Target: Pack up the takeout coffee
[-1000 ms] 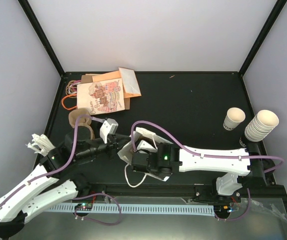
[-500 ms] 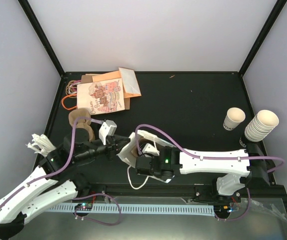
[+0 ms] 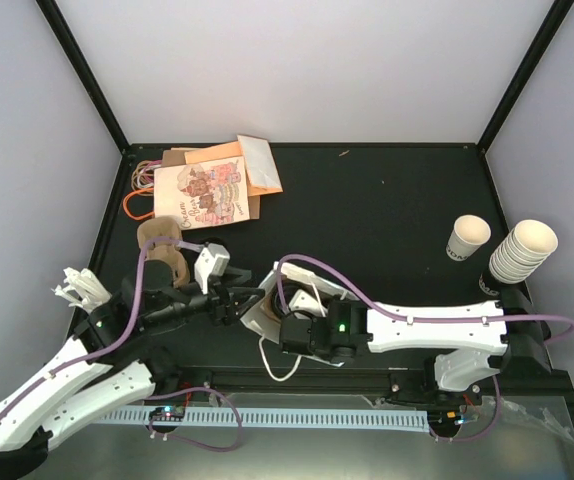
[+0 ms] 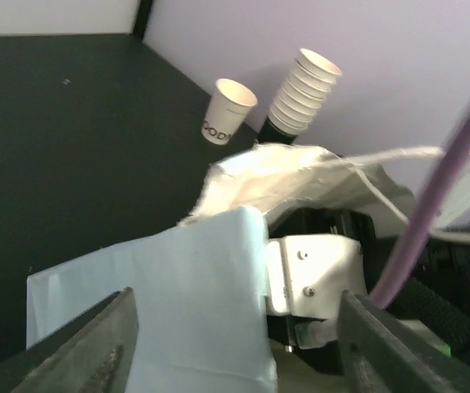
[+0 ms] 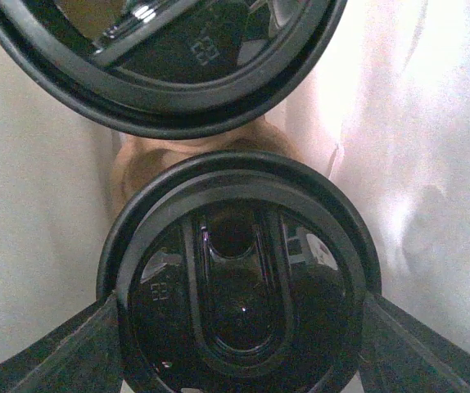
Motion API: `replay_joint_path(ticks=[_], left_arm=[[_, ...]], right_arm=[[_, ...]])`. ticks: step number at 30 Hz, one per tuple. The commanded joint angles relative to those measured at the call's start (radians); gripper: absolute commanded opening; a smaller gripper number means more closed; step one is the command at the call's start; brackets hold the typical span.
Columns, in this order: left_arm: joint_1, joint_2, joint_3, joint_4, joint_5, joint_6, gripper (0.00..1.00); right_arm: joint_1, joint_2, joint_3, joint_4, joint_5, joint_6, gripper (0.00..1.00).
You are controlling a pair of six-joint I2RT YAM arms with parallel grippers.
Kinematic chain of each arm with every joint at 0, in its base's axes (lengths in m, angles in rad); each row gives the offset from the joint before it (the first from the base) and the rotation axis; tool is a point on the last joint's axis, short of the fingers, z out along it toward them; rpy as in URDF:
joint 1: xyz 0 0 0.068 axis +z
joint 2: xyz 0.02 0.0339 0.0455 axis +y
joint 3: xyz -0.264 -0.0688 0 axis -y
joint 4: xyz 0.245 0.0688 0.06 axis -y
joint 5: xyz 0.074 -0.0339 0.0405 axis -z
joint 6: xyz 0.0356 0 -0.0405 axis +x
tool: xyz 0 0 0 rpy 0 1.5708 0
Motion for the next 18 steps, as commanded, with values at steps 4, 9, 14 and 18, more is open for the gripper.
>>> replay_joint_path(ticks=[4, 9, 14, 18], left_arm=[[0.009, 0.02, 0.239, -0.22, -0.238, -0.024, 0.93], [0.048, 0.181, 0.397, -0.381, -0.302, 0.018, 0.99], [0.174, 0.269, 0.394, -0.374, -0.203, 0.083, 0.99], [0.284, 0.321, 0.321, -0.247, 0.0, 0.139, 0.99]], right_arm=[[0.048, -0.066, -0.017, 0.056, 0.035, -0.047, 0.36], [0.073, -0.056, -0.031, 0.091, 0.06, -0.093, 0.36], [0.083, -0.043, -0.047, 0.132, 0.059, -0.145, 0.37], [0.101, -0.047, -0.062, 0.167, 0.054, -0.199, 0.4]])
